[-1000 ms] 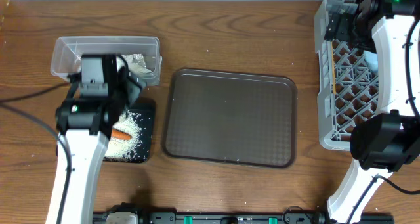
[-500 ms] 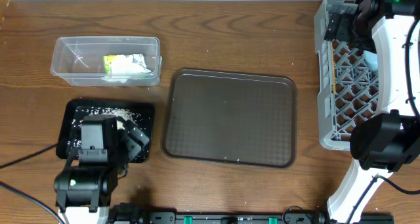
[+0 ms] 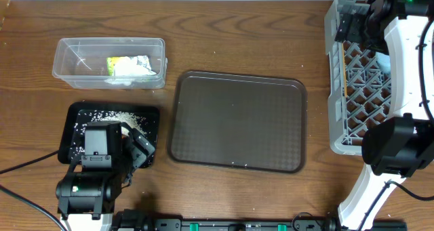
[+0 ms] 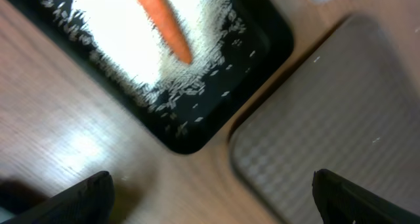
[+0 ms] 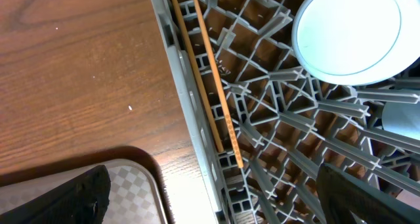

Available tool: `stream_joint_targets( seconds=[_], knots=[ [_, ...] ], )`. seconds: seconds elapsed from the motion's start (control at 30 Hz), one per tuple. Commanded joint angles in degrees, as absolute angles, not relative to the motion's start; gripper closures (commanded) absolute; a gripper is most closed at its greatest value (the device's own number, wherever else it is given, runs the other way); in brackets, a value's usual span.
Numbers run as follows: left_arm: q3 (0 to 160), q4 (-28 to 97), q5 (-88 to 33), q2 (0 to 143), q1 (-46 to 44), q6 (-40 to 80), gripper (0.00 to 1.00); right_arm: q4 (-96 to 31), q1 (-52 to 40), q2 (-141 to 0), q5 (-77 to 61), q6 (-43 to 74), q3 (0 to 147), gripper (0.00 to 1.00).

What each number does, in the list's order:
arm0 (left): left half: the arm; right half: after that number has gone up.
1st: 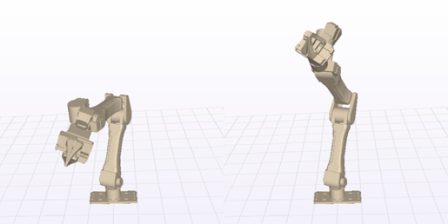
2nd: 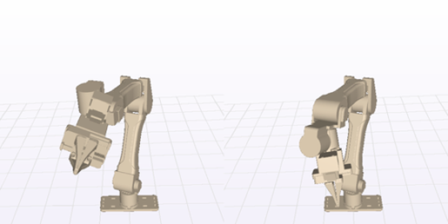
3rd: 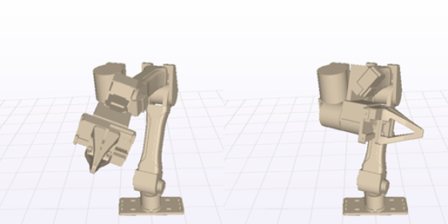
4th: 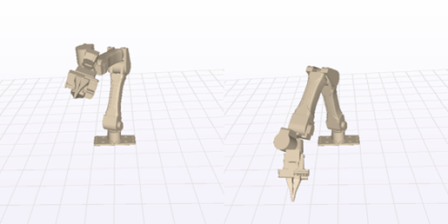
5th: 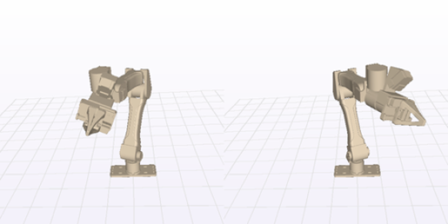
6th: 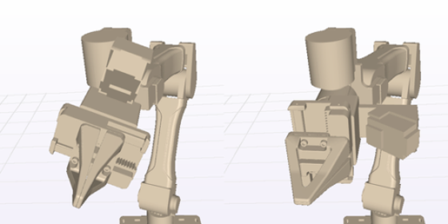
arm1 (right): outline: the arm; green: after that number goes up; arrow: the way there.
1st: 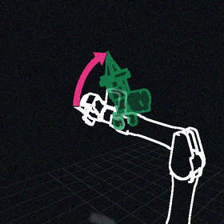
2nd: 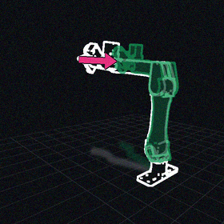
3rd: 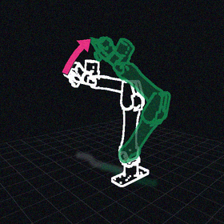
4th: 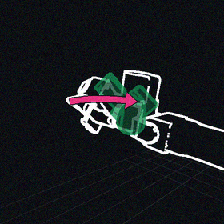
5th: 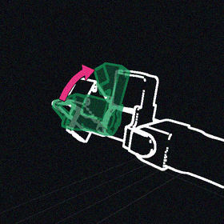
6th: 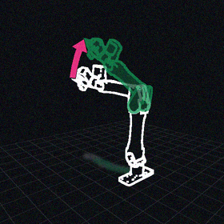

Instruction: Sort waste into correct bins and load items into the dishwasher rack

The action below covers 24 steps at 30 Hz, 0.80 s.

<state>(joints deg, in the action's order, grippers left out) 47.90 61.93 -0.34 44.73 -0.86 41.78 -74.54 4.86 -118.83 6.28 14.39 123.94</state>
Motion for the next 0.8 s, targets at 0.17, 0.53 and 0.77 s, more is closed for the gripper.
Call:
stream_joint_targets(
  seconds=[0.17,0.53,0.77],
  knots=[
    [45.19,61.45,-1.1,41.15,-4.34,34.48,0.02,-74.56,4.91,-118.69,7.09,13.65,124.01,0.01],
    [22.59,25.54,-20.05,25.61,-4.8,-0.05,0.02,-74.56,4.91,-118.69,7.09,13.65,124.01,0.01],
    [10.72,9.76,-19.97,16.29,-2.26,-0.4,0.02,-74.56,4.91,-118.69,7.09,13.65,124.01,0.01]
  ],
)
